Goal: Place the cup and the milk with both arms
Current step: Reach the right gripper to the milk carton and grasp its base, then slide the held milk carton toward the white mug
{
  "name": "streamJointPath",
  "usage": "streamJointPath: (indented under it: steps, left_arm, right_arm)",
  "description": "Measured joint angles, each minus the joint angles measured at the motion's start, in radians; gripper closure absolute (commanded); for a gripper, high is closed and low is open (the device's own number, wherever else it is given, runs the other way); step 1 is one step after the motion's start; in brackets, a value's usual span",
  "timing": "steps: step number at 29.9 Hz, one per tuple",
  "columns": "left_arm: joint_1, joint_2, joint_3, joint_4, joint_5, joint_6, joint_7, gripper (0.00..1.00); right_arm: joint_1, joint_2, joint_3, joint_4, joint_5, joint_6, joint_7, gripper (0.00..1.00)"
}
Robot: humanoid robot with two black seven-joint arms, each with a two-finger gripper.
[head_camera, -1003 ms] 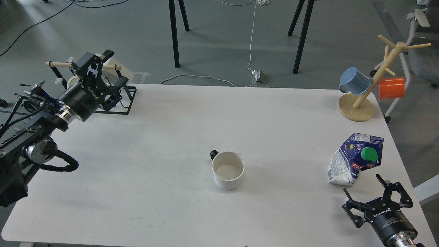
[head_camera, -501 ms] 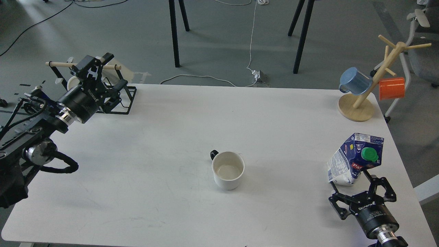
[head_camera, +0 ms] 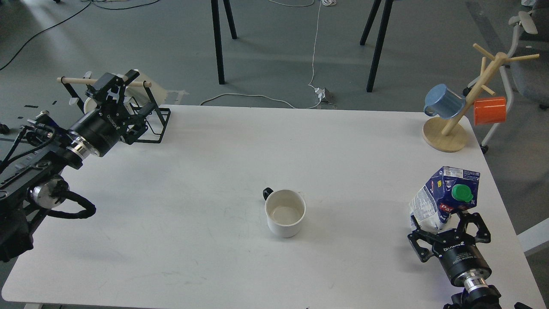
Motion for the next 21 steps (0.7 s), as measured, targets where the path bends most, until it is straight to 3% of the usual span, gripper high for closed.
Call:
streamJointPath:
  steps: [2, 3, 13, 21]
  left_arm:
    - [0.000, -0.011, 0.001, 0.017, 0.000, 0.000, 0.000, 0.06]
    - [0.000, -0.014, 0.001, 0.022, 0.000, 0.000, 0.000, 0.06]
    - [-0.001, -0.020, 0.001, 0.052, 0.001, 0.000, 0.000, 0.06]
    - [-0.001, -0.021, 0.001, 0.065, 0.001, 0.000, 0.000, 0.06]
  right_arm:
    - [0.009, 0.025, -0.005, -0.026, -0.004, 0.000, 0.000, 0.43]
    - [0.011, 0.033, -0.005, -0.035, -0.006, 0.000, 0.000, 0.49]
    - [0.013, 0.052, -0.001, -0.057, -0.024, 0.000, 0.000, 0.64]
    - [0.015, 0.071, 0.005, -0.047, -0.028, 0.000, 0.000, 0.65]
